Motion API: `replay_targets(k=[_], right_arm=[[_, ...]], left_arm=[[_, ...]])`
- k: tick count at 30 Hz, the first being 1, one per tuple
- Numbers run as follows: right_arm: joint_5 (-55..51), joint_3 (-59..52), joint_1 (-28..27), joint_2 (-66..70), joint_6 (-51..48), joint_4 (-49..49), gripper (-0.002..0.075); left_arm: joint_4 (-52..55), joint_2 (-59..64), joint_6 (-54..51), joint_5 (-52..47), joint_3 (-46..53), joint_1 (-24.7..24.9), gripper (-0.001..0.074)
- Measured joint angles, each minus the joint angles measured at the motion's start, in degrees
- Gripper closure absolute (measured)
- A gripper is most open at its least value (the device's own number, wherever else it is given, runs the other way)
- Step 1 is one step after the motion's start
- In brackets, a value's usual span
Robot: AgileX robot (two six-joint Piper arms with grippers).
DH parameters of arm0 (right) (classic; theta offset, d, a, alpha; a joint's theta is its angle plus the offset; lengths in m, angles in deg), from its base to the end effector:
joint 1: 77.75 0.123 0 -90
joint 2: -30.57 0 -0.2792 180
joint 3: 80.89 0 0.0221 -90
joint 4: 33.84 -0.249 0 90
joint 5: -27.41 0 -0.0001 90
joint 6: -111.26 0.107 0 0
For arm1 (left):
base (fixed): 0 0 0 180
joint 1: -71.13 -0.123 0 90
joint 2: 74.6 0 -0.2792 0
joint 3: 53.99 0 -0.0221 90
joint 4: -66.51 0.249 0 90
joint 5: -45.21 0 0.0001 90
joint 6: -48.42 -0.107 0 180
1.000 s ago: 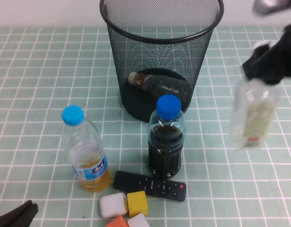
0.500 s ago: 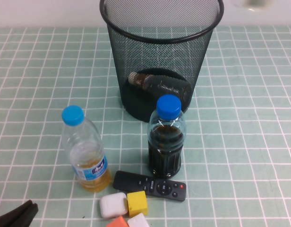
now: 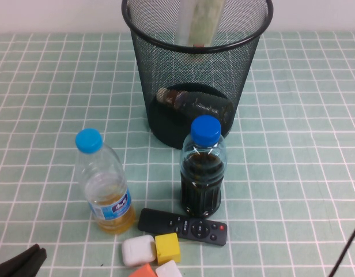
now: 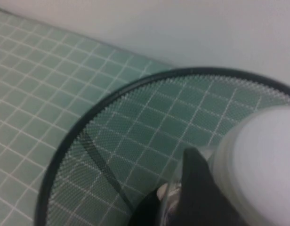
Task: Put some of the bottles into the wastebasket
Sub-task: Place the bottle in the trash can
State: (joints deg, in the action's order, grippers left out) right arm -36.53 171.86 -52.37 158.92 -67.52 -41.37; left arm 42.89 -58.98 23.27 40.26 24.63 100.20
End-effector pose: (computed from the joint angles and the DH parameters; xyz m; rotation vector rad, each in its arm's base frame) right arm 0.4091 0.2080 0.4487 -0.4528 2.0600 0.4387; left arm 0.0740 -0.0454 0.1854 0.4849 1.6701 -0.3831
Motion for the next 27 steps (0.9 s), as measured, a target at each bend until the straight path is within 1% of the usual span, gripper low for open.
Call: replay_targets(k=[7,11,14,18,27], right_arm=[[-1.2,0.0,0.0,7.7,-0.1,0.0,0.0387],[-2.7,0.0,0.0,9.4,0.1,0.7,0.0328],[-4.5,0.0,0.1,9.4,0.5,1.6,0.0330],[-8.2,1.1,0.1,7.6,0.8,3.6,0.0381],[-9.0,1.2,0.1,-4.3,2.6,5.1,0.0382]], left_arm=[[0.0,0.0,0.0,0.0,0.0,0.0,0.0739],[0.0,0.0,0.0,0.0,0.0,0.0,0.0739],[0.0,0.0,0.0,0.0,0.0,0.0,0.0739],[0.0,0.0,0.0,0.0,0.0,0.0,0.0739],[0.0,0.0,0.0,0.0,0.0,0.0,0.0739]])
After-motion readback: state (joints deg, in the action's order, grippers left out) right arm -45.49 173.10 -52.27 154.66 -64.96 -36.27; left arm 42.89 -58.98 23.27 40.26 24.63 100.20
